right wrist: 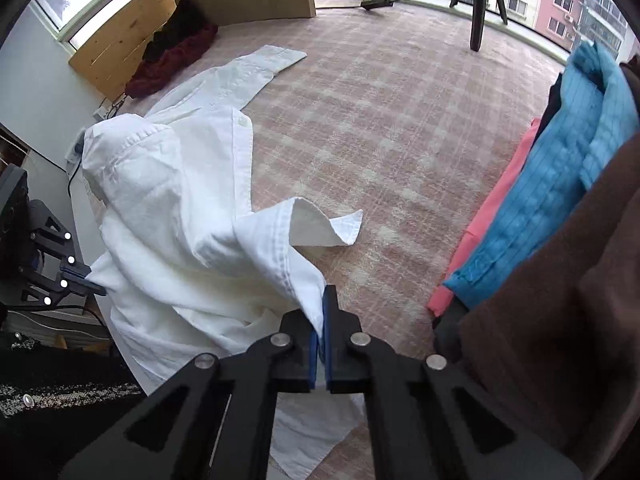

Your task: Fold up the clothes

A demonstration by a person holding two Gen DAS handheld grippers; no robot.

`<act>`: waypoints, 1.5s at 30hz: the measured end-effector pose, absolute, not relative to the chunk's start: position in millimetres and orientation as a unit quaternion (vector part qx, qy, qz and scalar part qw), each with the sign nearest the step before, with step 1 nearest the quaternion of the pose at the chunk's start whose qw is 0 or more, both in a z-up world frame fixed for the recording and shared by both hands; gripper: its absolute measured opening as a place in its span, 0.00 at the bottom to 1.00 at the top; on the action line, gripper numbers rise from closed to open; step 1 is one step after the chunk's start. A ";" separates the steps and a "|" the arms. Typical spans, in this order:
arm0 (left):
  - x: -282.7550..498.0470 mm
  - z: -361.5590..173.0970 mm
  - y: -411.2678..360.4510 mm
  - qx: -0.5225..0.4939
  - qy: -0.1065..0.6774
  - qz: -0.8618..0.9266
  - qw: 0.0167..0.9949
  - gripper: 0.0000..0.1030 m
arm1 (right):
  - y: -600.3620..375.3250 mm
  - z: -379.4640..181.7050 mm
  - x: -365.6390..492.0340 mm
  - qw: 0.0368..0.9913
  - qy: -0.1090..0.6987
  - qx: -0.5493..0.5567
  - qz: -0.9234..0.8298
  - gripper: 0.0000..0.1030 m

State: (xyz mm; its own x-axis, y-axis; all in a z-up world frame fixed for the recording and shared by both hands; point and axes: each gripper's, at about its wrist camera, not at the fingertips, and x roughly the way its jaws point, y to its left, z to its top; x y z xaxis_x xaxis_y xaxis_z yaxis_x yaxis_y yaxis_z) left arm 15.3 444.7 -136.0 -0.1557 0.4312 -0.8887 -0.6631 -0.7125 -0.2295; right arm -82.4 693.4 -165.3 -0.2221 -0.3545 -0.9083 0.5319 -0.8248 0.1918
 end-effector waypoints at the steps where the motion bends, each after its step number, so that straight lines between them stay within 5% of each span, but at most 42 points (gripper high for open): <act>1: 20.6 -120.1 438.6 -0.525 0.110 0.763 0.361 0.00 | 694.6 -148.9 -78.7 0.288 0.079 0.539 -0.787 0.01; 7: 56.6 -43.3 390.7 -0.458 0.109 0.816 0.336 0.00 | 721.2 -34.9 -70.7 0.247 0.030 0.443 -0.862 0.01; 10: 73.0 -46.7 380.5 -0.458 0.106 0.819 0.328 0.00 | 731.3 -7.0 -71.4 0.241 -0.006 0.433 -0.869 0.01; 15: 69.4 -72.1 379.1 -0.475 0.131 0.819 0.293 0.00 | 713.5 -28.7 -53.4 0.239 0.038 0.457 -0.856 0.01; 20: 50.8 -40.0 377.5 -0.454 0.191 0.832 0.257 0.00 | 695.5 -61.4 -25.3 0.234 0.098 0.477 -0.842 0.01; 27: -20.3 -53.9 416.9 -0.470 0.271 0.782 0.308 0.01 | 706.5 -67.7 3.2 0.216 0.063 0.458 -0.860 0.01; 33: -48.5 -85.1 413.0 -0.506 0.247 0.743 0.363 0.16 | 743.5 -59.1 15.1 0.105 0.041 0.447 -0.887 0.01; 37: -53.1 -57.1 367.7 -0.475 0.244 0.767 0.357 0.43 | 760.7 -52.7 19.1 0.034 0.058 0.449 -0.891 0.01; 45: -139.8 -109.7 374.6 -0.513 0.223 0.707 0.434 0.61 | 766.2 -44.9 33.3 -0.020 0.036 0.465 -0.884 0.01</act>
